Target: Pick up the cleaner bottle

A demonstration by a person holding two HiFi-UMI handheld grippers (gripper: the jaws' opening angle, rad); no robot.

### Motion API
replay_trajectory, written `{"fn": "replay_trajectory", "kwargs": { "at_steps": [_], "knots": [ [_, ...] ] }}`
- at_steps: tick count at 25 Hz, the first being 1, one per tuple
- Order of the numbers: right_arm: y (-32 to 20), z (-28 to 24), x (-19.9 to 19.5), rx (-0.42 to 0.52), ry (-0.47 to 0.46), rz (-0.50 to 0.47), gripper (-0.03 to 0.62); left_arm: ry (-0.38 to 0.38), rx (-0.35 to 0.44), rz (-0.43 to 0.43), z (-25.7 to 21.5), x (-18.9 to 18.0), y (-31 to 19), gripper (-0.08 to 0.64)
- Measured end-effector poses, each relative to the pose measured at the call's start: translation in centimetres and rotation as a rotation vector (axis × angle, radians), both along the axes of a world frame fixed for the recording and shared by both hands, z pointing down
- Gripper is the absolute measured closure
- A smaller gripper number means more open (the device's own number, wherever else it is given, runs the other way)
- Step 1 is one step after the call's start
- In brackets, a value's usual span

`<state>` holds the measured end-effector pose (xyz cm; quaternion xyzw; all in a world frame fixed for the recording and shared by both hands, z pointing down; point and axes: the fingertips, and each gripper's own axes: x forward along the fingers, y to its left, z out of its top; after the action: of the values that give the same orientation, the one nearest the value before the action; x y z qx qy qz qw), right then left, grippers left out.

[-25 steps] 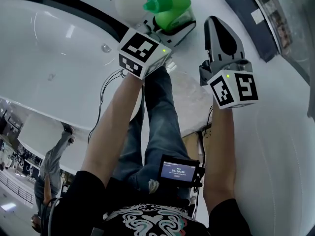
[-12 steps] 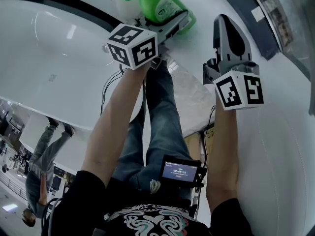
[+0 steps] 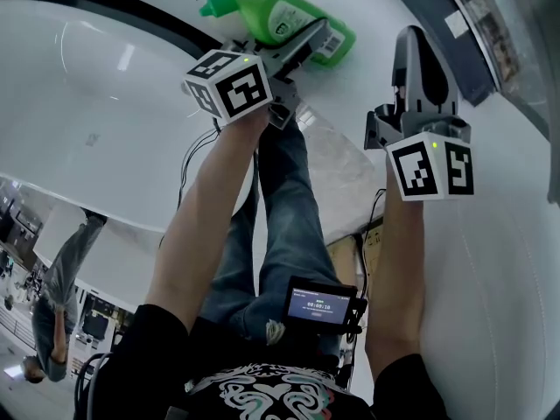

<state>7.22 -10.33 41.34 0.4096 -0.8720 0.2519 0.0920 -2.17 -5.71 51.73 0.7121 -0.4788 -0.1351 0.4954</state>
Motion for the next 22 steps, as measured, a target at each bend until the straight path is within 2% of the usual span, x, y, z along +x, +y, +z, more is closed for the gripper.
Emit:
{"fn": "replay_trajectory", "kwargs": {
  "at_steps": [10, 18, 22],
  "knots": [
    [0.2, -0.2, 1.8, -0.006, 0.018, 0.049, 0.565, 0.203, 0.027, -0.055, -2.5, 0.9, 0.3, 0.362],
    [0.6, 0.1, 2.1, -0.027, 0.034, 0.067, 0.565, 0.274, 0.027, -0.077, -4.1, 0.7, 0.0, 0.362],
    [0.3, 0.8, 1.7, -0.006, 0.042, 0.040, 0.565, 0.297, 0.042, -0.086, -4.4, 0.7, -0.1, 0.362]
  ]
}}
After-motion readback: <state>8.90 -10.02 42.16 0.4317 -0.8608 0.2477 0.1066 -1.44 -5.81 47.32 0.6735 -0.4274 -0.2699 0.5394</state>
